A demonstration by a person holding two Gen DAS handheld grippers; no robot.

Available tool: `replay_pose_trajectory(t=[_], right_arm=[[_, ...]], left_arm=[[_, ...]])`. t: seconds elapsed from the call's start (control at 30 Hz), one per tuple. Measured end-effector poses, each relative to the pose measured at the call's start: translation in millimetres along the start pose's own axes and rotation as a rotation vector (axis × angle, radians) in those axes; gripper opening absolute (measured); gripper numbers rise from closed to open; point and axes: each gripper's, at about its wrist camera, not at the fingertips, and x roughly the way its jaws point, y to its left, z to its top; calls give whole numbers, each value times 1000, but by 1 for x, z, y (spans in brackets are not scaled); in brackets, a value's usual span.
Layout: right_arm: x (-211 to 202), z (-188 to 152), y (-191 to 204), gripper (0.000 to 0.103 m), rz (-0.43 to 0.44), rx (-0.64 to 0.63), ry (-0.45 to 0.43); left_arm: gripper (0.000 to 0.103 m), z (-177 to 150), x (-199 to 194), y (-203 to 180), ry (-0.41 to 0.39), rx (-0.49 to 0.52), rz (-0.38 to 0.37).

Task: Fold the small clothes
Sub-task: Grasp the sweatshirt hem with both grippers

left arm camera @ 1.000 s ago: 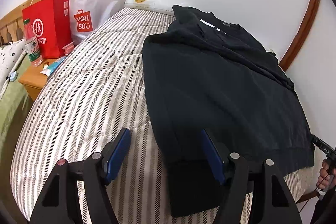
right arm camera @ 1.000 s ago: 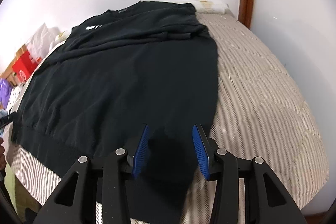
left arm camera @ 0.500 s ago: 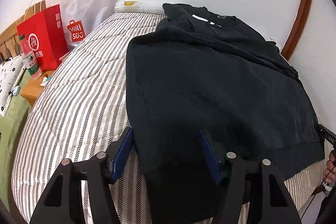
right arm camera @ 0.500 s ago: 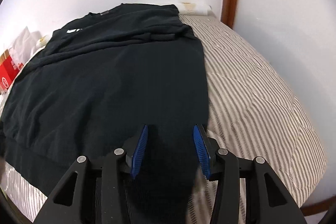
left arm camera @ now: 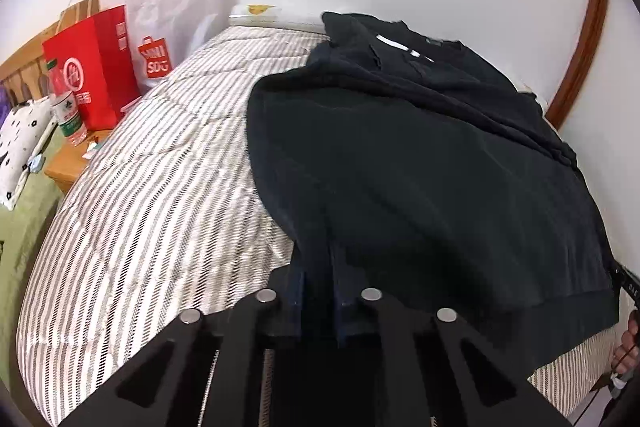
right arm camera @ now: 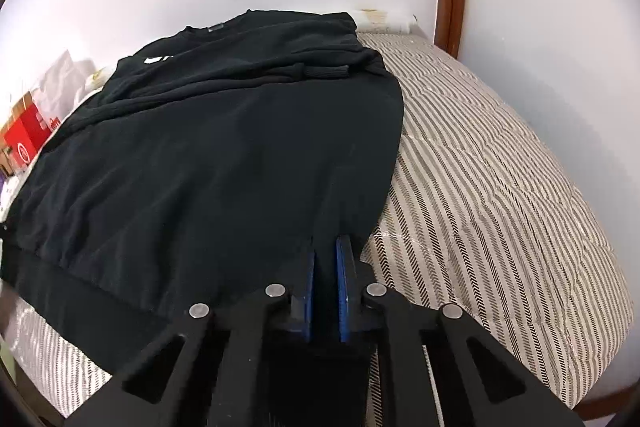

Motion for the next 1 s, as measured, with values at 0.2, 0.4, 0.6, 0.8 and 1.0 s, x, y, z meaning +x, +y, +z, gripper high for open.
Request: replay_pose_trajectory(t=[0.2,0.4,0.6,0.8,1.0], right_arm=[[-16,0,-14,6,35,21,-7],[-36,1,-18,6,24,4,-19],[-61,-2,-26,6,31,8,-27],[-80,1,-30,6,45,25,-73],[-82,25,-22,6,58,50,-134]], left_arm=[[7,-12,-12,5,-8,-12,-28],[7,-24,-30,4,-12,1,-79],[7,-40,-62,-4,-44,3,-124],[7,-30,-87,-27,-128,56,-103],[7,2,-89,-41,-191,72,-111]])
